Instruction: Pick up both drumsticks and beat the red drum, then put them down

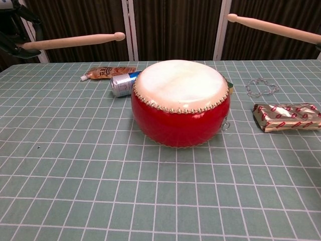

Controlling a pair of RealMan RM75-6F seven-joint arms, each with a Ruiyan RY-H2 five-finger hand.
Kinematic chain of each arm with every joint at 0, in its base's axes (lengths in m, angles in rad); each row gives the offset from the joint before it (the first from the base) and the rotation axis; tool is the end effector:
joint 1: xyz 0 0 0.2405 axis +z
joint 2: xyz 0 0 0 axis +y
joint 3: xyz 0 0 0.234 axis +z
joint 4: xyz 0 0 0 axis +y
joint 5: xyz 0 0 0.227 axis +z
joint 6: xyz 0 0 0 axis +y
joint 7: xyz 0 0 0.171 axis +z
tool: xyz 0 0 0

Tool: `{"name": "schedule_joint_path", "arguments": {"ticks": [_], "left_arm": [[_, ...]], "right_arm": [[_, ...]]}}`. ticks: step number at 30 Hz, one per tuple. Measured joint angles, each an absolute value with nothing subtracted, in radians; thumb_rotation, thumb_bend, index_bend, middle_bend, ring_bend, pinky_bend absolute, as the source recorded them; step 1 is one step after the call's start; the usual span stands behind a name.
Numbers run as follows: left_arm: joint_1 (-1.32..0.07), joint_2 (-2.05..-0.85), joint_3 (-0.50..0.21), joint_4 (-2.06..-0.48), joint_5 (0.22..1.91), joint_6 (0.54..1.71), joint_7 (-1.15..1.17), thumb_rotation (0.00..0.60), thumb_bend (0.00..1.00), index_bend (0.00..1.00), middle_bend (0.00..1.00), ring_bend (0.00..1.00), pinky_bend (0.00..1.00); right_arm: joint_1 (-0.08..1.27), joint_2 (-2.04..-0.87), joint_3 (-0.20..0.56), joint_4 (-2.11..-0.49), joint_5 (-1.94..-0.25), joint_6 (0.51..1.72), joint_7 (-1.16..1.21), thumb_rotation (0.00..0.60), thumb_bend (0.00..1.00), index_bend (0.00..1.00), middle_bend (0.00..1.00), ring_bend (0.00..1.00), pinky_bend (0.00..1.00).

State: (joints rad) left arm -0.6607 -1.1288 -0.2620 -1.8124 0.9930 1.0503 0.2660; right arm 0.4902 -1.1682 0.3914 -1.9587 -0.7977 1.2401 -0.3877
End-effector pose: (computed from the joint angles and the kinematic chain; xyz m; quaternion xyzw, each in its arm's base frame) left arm -0.1393 0.3660 0.0900 -0.6608 -0.4069 -0.4096 0.4796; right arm -0.1650 -0.3409 0.1131 0.5297 -0.4888 0.4225 0.5495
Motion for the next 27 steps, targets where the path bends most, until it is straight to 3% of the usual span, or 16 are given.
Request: {"name": "schedule_joint_path", "arguments": {"ticks": [11, 27], "left_arm": [[-0.768, -1.223, -0.329, -1.702, 0.917, 0.995, 0.260, 0.600, 0.52, 0.78, 1.00, 1.00, 1.00], [-0.835, -1.204, -0.382, -1.695, 0.872, 0.979, 0.251, 0.600, 0.52, 0.78, 1.00, 1.00, 1.00]], "right_arm": [[0.538, -1.177, 0.397, -1.925, -0.732, 1.223, -0.397, 0.600, 0.66, 0.95, 1.00, 1.00, 0.98], [0.583, -1.213, 0.393, -1.917, -0.690, 1.223, -0.377, 0.600, 0.66, 0.95, 1.00, 1.00, 0.98]]}}
